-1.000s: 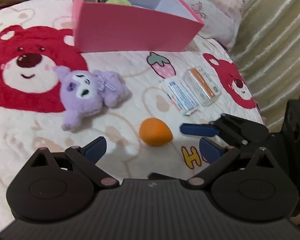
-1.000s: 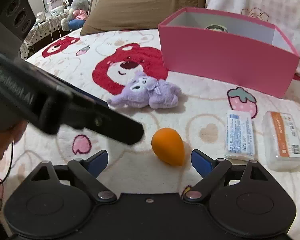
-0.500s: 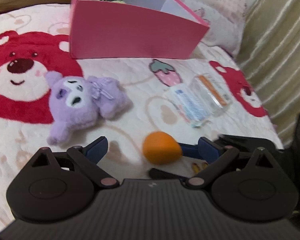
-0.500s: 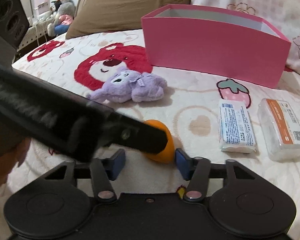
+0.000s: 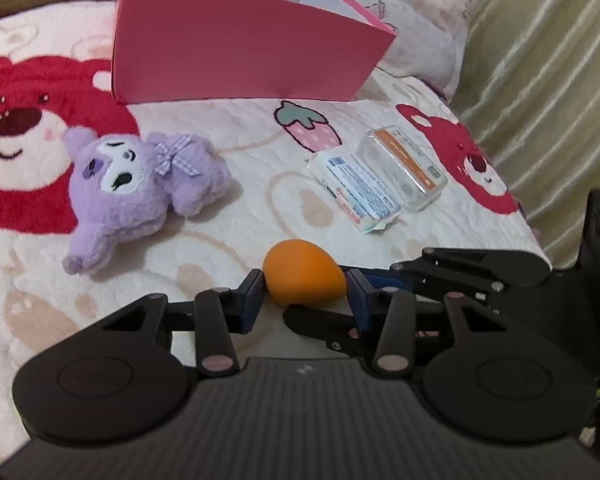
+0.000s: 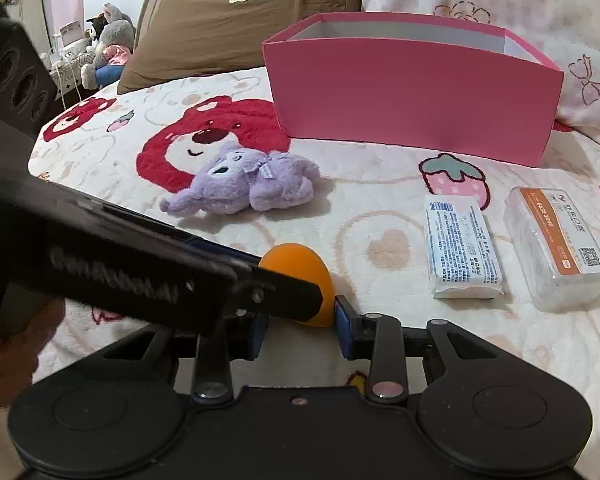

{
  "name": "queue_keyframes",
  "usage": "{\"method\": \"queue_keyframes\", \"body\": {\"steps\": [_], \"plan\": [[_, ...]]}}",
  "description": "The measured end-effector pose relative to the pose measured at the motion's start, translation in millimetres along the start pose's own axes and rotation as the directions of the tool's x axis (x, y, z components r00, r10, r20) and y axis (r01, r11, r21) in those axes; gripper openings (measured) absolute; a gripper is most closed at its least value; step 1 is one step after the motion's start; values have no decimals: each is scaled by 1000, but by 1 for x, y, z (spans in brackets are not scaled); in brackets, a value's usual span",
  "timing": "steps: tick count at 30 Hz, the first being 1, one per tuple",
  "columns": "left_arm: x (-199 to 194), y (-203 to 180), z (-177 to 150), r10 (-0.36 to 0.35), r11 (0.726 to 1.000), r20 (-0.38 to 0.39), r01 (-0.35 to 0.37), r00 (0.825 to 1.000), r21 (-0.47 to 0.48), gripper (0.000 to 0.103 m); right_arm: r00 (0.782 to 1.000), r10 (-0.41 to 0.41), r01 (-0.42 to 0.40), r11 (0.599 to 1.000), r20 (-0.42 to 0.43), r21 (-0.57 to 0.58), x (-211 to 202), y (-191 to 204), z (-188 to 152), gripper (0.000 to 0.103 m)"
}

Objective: Organize objects
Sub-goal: 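Close the left gripper on the orange makeup sponge, then lift the orange sponge with the left gripper toward the pink box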

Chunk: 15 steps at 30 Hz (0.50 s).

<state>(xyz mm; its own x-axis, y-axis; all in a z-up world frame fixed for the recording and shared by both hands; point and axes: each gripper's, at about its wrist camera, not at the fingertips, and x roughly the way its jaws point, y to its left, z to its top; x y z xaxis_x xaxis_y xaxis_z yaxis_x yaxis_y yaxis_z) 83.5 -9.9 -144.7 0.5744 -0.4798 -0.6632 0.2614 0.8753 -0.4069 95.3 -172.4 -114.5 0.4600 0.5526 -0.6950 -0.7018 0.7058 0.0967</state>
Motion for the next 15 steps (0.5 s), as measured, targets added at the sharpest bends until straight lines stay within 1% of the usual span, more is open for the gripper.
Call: {"method": "queue_keyframes", "body": {"steps": [8,15], "plan": [[-7,1,0,-26,998,-1,26,1000,-51,43,1000,-25,25,997,-7,-69,-10,11,5,40],[-14,-2,2,-24,999,-7,24,1000,-39,43,1000,-21,19,996,-23,-82,-16,16,9,40]]}}
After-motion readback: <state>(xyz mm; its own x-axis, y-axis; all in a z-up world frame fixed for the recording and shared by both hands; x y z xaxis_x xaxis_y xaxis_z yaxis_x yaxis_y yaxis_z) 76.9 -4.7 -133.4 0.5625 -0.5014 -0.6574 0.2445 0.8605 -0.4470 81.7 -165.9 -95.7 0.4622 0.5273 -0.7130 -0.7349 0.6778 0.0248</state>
